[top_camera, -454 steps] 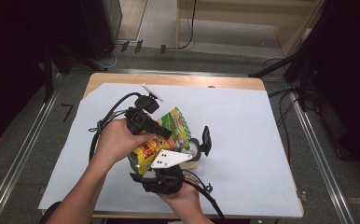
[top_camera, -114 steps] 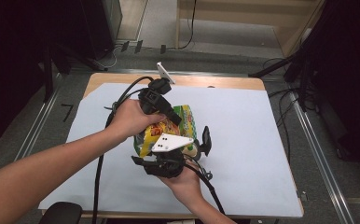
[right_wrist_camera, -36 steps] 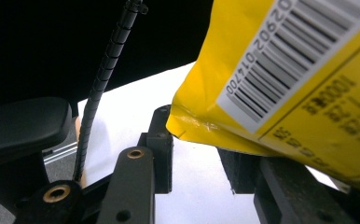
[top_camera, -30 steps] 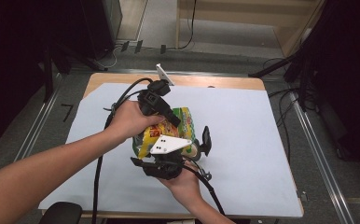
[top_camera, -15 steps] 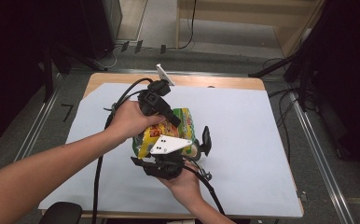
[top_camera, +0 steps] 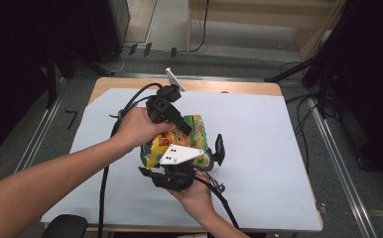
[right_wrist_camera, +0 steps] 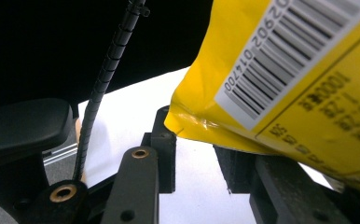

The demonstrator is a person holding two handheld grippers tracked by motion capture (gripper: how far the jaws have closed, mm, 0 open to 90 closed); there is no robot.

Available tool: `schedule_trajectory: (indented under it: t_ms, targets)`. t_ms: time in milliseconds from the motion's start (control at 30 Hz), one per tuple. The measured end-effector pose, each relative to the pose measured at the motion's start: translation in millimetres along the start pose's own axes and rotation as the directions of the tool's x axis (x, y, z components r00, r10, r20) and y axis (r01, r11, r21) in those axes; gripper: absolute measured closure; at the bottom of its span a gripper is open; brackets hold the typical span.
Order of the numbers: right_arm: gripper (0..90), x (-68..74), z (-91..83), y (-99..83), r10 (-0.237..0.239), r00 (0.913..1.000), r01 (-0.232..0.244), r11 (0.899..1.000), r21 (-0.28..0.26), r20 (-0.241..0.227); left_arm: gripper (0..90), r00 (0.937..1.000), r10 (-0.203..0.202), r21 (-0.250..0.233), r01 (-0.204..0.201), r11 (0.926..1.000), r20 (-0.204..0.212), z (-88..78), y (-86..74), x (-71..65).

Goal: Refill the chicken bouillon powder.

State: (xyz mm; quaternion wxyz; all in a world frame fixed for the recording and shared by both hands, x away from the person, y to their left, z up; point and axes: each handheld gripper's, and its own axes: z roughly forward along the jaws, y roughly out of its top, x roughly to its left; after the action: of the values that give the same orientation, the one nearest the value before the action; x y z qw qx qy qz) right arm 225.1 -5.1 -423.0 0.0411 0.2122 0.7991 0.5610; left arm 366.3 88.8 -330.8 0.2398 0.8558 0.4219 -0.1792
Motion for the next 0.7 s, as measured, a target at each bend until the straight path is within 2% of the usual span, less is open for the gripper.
schedule_trajectory:
  t_ms: [700]
  targets:
    - [73.5, 1.7, 0.9, -0.7, -0.004, 1.0, 0.004, 1.0, 0.002, -0.009, 82.2, 1.0, -0.004, 0.006, 0.004, 1.0, 0.004, 0.5, -2.2, 1.0]
